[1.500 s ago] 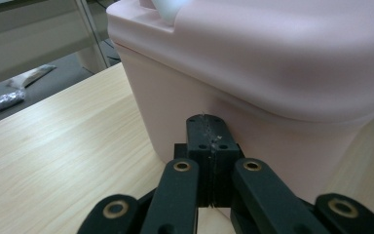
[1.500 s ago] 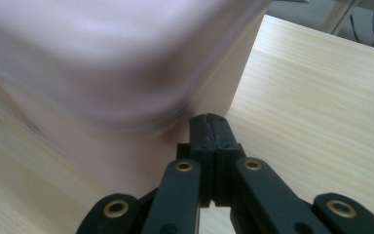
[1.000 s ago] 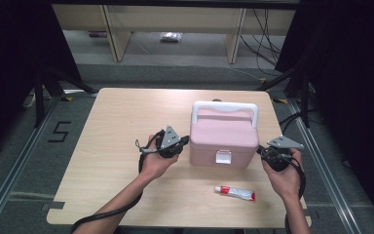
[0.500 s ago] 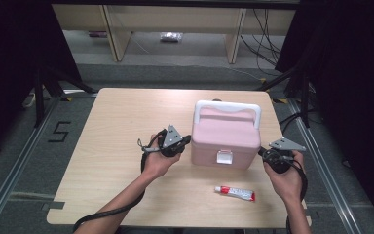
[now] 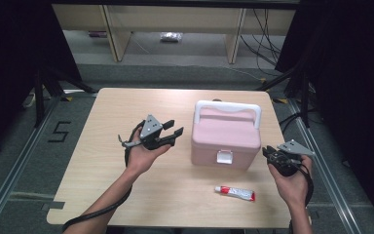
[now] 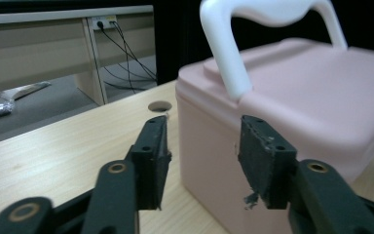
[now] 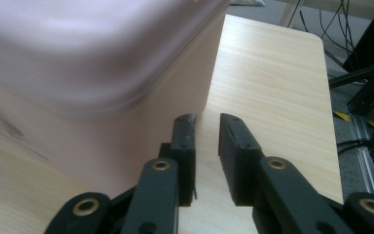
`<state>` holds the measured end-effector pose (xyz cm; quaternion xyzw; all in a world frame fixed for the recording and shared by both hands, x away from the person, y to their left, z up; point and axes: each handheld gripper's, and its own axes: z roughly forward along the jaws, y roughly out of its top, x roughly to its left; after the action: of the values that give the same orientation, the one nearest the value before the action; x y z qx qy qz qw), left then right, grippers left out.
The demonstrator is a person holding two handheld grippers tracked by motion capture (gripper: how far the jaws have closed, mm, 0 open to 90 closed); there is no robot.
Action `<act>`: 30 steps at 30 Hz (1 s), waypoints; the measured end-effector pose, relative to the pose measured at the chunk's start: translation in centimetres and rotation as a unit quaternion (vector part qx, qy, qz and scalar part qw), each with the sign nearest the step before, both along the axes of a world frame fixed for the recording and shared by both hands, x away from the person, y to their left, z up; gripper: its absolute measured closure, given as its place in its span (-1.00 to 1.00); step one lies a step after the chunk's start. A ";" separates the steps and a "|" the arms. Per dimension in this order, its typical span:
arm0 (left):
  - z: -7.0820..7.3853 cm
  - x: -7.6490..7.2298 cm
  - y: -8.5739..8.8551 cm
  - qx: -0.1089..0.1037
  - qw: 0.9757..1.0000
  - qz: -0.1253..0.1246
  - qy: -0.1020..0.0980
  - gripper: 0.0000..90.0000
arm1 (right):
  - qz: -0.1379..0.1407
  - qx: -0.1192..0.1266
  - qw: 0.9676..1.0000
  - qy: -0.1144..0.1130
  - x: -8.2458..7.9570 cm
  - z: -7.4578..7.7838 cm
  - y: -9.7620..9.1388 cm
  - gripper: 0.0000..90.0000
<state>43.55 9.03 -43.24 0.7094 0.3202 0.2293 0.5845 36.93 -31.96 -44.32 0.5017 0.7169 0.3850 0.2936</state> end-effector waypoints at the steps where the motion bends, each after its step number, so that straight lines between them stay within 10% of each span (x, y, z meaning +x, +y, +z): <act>1: 0.4 -0.1 0.2 -0.016 1.000 0.001 0.004 0.09 | 0.003 -0.008 1.000 -0.005 -0.1 -0.1 -0.2 0.69; 21: 3.7 0.4 -1.1 -0.075 0.996 -0.033 0.022 -0.01 | -0.017 0.025 0.999 -0.017 -1.3 0.7 -0.3 0.59; 30: 3.7 3.2 -3.5 -0.075 0.994 -0.038 0.067 -0.01 | -0.014 0.014 0.999 -0.026 -1.1 0.8 0.2 0.58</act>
<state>46.73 5.56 -39.54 0.6887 0.3482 0.1339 0.6217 35.86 -31.72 -43.50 0.5059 0.6963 0.4035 0.3105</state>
